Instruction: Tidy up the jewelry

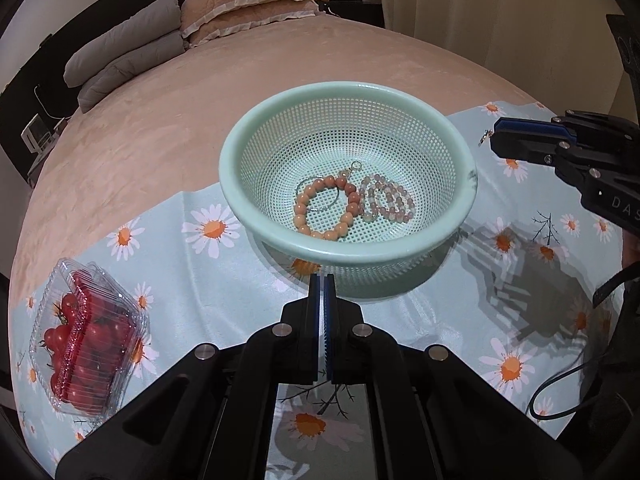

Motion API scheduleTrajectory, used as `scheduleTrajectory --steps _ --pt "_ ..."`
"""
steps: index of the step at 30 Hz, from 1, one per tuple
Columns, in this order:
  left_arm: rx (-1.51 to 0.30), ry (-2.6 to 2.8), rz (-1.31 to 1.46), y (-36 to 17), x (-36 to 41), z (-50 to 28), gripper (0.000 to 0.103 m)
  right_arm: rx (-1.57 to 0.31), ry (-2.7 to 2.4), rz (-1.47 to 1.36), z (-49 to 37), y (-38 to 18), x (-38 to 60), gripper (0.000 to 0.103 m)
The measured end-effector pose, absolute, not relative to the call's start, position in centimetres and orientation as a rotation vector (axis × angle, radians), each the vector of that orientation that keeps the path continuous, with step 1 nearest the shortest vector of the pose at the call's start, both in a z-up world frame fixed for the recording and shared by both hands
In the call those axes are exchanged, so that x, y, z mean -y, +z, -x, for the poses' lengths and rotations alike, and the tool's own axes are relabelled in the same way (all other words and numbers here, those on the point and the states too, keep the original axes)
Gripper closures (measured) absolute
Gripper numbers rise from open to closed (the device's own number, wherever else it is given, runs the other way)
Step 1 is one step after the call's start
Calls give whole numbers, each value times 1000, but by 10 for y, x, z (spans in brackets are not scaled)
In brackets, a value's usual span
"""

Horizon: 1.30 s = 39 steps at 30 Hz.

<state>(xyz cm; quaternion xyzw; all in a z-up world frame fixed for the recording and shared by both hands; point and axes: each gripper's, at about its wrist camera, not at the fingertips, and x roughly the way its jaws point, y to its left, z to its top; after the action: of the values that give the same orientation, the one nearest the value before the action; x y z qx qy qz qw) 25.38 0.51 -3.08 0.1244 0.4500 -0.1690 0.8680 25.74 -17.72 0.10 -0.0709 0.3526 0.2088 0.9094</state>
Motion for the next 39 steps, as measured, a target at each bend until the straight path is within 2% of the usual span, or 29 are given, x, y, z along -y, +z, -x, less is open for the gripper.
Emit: scheduleTrajectory --steps 7,15,23,25,27,28,31,39 --pt "-981 -383 -256 -43 2 -241 101 -745 419 145 -239 -7 182 90" --pt "-1045 -423 -241 -71 15 -221 101 -897 398 139 -227 -68 188 90" --pt "-1082 -431 -227 -93 25 -215 99 -926 396 126 -217 -99 192 89" --pt "-1093 -435 -212 -96 26 -213 84 -941 392 121 -216 -105 194 86" --pt "-1075 -429 -193 -95 23 -210 38 -940 387 119 -215 -109 198 79" --pt "-1060 -438 -178 -95 22 -208 34 -932 392 113 -214 -110 199 75" --pt "-1053 -449 -151 -97 19 -206 33 -919 403 105 -213 -111 201 62" --pt "-1036 -427 -137 -96 20 -211 33 -898 389 122 -216 -113 193 57"
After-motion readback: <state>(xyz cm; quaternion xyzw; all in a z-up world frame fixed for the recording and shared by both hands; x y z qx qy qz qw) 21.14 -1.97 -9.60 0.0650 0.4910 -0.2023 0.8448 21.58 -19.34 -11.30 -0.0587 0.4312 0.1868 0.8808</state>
